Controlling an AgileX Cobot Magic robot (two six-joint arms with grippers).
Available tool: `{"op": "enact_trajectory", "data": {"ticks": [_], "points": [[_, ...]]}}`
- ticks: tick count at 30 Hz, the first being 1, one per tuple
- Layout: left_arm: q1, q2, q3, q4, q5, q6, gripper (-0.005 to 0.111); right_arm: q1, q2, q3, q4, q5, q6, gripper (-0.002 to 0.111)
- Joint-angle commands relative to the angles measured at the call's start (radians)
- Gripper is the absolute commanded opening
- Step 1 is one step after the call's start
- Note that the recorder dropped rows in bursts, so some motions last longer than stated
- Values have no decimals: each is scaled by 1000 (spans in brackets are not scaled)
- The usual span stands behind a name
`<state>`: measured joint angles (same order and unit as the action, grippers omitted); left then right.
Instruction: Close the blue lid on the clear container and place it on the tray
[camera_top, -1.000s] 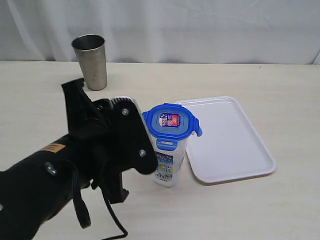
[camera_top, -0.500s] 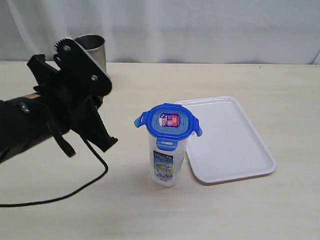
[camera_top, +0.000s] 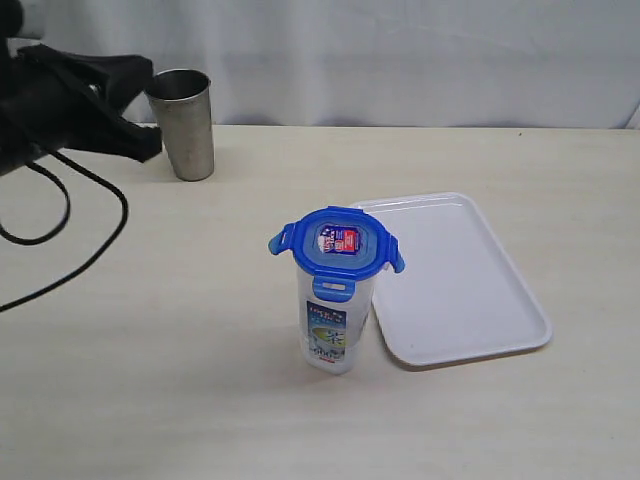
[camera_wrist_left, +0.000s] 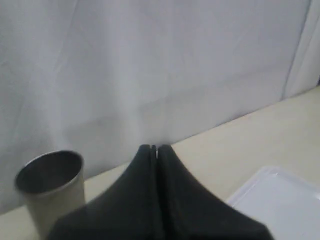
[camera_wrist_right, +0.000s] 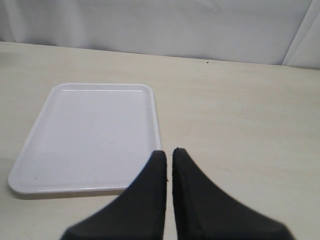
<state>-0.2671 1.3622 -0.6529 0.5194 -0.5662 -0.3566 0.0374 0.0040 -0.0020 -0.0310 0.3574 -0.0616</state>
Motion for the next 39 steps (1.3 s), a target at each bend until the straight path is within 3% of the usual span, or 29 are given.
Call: {"op": "enact_trajectory", "data": {"ticks": [1,3,4,7,9,14,20,29,34,39], "points": [[180,-4,63,306,-364,-317,0,-4,-4,2,-3,-2,-3,5],[234,-4,110,392,-404,-317,0,-4,-4,2,-3,-2,-3,5],[238,-4,134,496,-413,-317,0,-4,-4,2,-3,-2,-3,5],[238,-4,164,627,-558,-317,0,-4,-4,2,-3,-2,-3,5],[231,-2,164,714,-580,-317,0,-4,-4,2,-3,-2,-3,5],[231,92,217,637,-587,-235,0,-4,-4,2,-3,-26,-3,5],[231,258,241,628,-655,-149,0,-4,-4,2,4,-246,-3,5],[231,330,241,623,-655,-89,0,-4,-4,2,332,-606,111,5],[229,335,241,609,-655,-84,0,0,9,2,298,-664,142,5],[149,337,241,568,-655,-37,0,0,125,2,164,-727,306,5]]}}
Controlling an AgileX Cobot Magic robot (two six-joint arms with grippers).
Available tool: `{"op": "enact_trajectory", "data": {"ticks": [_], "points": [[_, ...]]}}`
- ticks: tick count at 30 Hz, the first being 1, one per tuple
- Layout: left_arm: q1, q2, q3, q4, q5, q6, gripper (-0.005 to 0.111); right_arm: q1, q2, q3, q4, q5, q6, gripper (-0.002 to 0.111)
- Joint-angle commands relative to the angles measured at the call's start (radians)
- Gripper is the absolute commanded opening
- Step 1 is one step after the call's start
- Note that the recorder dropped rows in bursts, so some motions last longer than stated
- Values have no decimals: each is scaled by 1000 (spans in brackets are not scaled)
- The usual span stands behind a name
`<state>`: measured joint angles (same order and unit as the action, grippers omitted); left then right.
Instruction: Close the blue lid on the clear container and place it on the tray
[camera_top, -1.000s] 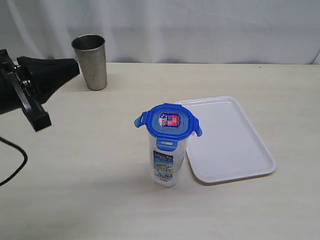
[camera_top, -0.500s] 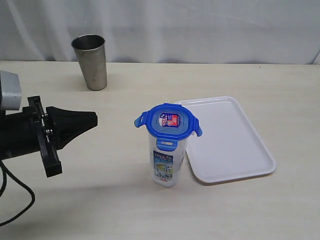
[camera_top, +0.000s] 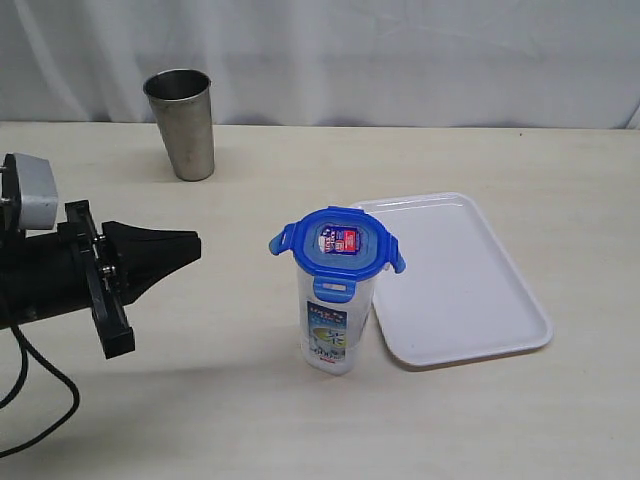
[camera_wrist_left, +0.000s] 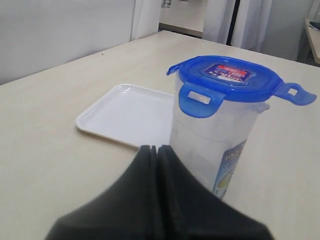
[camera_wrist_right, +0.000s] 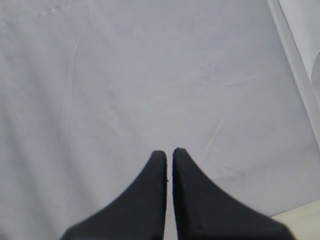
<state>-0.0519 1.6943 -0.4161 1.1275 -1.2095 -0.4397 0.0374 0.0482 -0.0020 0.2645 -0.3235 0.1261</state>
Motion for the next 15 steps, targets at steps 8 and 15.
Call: {"op": "enact_trajectory", "data": {"ticks": [8,15], "points": [[-118,5,4,-91,41,82,0,0,412,-142,-727,-51,575,5],[-128,5,4,-64,11,79,0,0,780,-297,-1176,-221,811,4]]}}
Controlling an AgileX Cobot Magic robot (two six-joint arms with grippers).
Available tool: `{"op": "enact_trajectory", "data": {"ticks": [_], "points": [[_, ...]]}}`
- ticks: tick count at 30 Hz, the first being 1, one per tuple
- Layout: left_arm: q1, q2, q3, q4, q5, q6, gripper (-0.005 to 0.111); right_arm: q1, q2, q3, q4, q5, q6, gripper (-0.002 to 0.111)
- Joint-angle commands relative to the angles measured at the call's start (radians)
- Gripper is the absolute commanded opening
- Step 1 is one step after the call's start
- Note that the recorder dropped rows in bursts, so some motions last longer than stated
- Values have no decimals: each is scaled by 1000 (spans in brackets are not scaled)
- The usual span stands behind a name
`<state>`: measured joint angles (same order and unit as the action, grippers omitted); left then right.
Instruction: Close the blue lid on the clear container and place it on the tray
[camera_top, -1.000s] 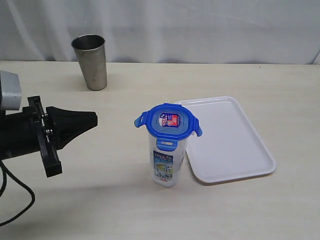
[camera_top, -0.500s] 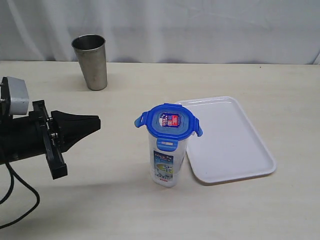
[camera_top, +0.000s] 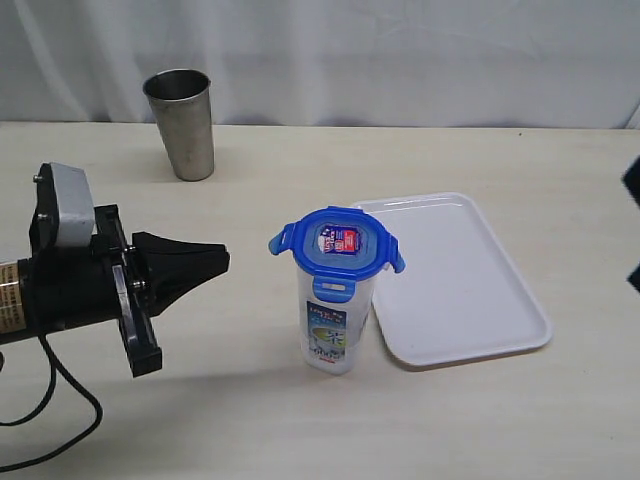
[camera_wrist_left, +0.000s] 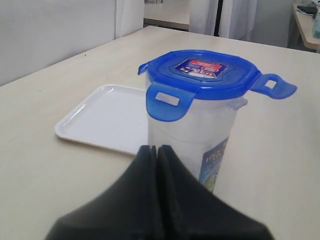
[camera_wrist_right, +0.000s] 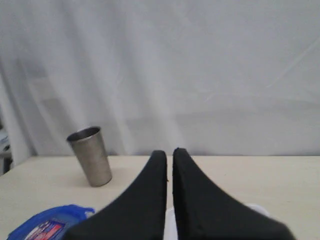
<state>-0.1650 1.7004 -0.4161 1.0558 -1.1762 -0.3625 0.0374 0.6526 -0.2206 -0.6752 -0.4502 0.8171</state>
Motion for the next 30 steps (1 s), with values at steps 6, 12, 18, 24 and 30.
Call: {"op": "enact_trajectory", "data": {"ticks": [6,12,18,24,30], "points": [[-56,-1,2,-8,-24,23,0,0,446,-177,-433,-240,121,4],[-105,-1,0,-84,30,68,0,-2,593,-209,-500,-291,50,4],[-115,56,-17,-121,18,75,0,-2,728,-214,-508,-454,-86,4],[-115,137,-34,-130,-45,114,0,-2,814,-235,-492,-485,-121,4],[-122,149,-78,-111,-45,92,0,0,857,-235,-392,-505,-190,4]]}}
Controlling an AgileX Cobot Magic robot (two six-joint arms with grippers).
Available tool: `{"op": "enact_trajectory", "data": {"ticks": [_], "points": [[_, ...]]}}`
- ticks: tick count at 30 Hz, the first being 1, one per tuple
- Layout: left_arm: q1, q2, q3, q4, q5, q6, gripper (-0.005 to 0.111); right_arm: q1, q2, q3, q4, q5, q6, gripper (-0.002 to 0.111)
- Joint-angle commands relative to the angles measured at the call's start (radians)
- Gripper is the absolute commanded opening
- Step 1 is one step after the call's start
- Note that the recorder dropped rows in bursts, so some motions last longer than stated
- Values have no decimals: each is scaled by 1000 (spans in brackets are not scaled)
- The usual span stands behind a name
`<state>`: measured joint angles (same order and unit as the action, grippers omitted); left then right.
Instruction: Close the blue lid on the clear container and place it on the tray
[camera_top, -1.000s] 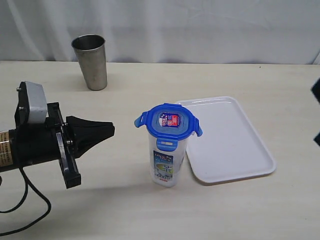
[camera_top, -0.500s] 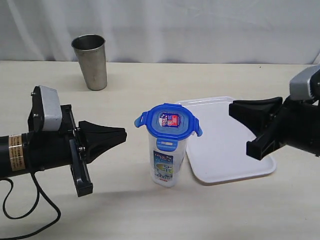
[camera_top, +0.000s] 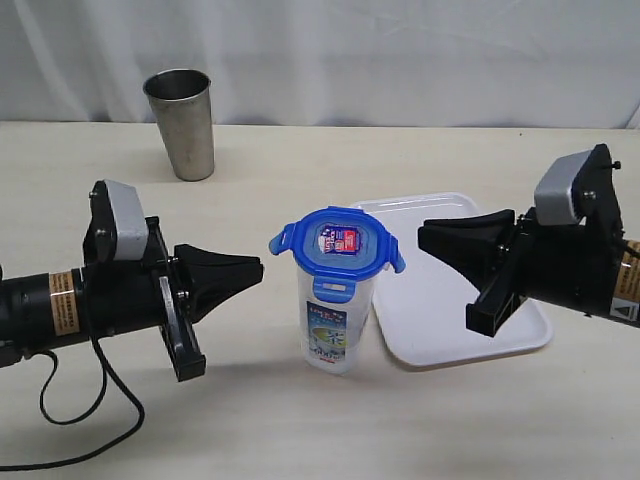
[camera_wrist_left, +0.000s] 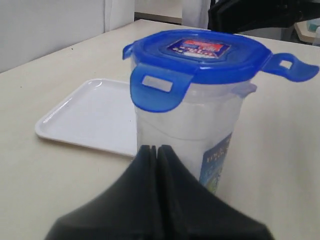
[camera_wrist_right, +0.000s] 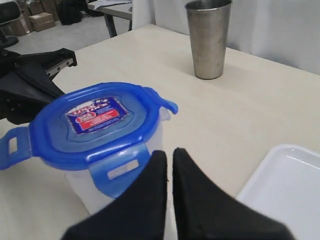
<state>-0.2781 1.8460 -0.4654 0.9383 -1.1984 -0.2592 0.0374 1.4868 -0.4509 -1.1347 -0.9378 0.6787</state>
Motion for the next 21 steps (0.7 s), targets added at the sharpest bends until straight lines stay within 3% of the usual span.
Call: {"op": "enact_trajectory", "data": {"ticks": [1,8,21], "points": [[-17,3,-39,6,-23,-20,0,0,25,-4,79,-13,-65,4],[-96,22,-101,2,43,-29,0,0,53,-4,115,-7,-103,4],[-95,22,-107,-1,104,-29,0,0,55,-4,36,-30,-88,4]]}}
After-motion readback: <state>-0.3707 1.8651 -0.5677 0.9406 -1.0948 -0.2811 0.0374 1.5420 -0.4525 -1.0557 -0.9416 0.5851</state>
